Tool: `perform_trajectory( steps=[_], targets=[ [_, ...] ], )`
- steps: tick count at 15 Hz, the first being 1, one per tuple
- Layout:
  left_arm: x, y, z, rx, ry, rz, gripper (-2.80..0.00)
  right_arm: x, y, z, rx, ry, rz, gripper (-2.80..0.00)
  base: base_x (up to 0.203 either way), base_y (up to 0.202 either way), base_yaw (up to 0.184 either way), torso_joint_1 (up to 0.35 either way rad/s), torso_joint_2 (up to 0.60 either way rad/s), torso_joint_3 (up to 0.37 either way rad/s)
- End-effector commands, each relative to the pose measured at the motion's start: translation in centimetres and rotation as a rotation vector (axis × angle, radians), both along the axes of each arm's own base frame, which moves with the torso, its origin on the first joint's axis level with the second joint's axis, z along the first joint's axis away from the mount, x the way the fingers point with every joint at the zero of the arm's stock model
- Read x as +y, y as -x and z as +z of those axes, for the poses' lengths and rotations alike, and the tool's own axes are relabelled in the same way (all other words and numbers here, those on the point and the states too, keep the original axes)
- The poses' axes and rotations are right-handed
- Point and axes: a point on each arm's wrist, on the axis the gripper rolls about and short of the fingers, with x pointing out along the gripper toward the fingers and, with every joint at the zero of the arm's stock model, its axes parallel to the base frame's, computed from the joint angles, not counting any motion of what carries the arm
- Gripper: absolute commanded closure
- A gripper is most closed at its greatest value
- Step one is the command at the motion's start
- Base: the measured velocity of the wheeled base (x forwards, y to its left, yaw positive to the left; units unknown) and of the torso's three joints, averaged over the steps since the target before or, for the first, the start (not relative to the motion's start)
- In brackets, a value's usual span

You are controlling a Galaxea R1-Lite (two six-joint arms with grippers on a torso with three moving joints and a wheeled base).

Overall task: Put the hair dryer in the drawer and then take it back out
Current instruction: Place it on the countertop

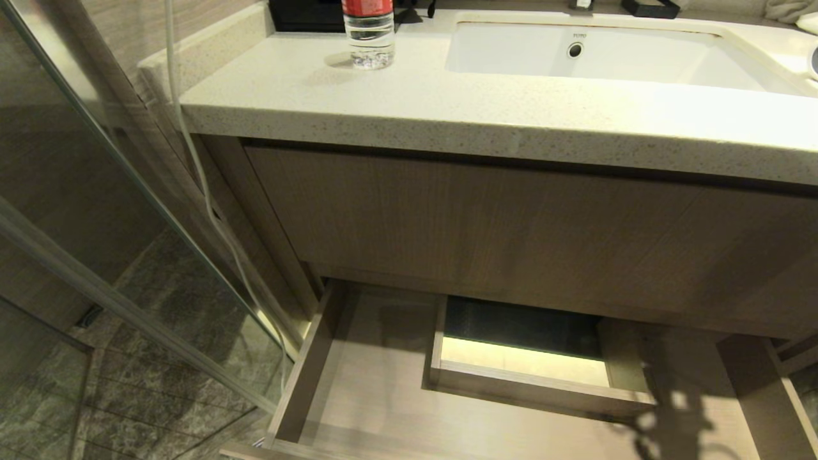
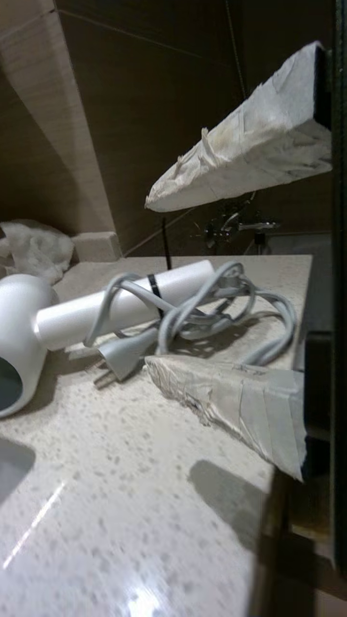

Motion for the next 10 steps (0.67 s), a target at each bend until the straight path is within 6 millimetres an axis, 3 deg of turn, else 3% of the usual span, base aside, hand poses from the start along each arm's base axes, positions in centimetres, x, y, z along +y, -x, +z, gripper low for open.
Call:
perform_trajectory(
  steps=[1,3,5,8,10],
  targets=[
    [0.0,0.0,0.0,0.0,0.0,0.0,0.0,3.2,5.4,-0.4,-0.021,0.015,-0.002,0.0,0.0,0.0,0.0,0.0,0.0,0.0],
    [0.0,0.0,0.0,0.0,0.0,0.0,0.0,5.3,8.9,-2.2,0.015,-0.009,-0.012,0.0,0.0,0.0,0.0,0.0,0.0,0.0],
    [0.0,0.0,0.0,0.0,0.0,0.0,0.0,6.9,11.9,-5.2,0.11,-0.071,-0.062,0.0,0.0,0.0,0.0,0.0,0.0,0.0],
    [0.0,0.0,0.0,0.0,0.0,0.0,0.0,7.0,12.6,-9.1,0.362,-0.268,-0.196,0.0,0.0,0.0,0.0,0.0,0.0,0.0],
    [0.0,0.0,0.0,0.0,0.0,0.0,0.0,6.1,11.4,-10.5,0.49,-0.404,-0.305,0.0,0.0,0.0,0.0,0.0,0.0,0.0]
  ],
)
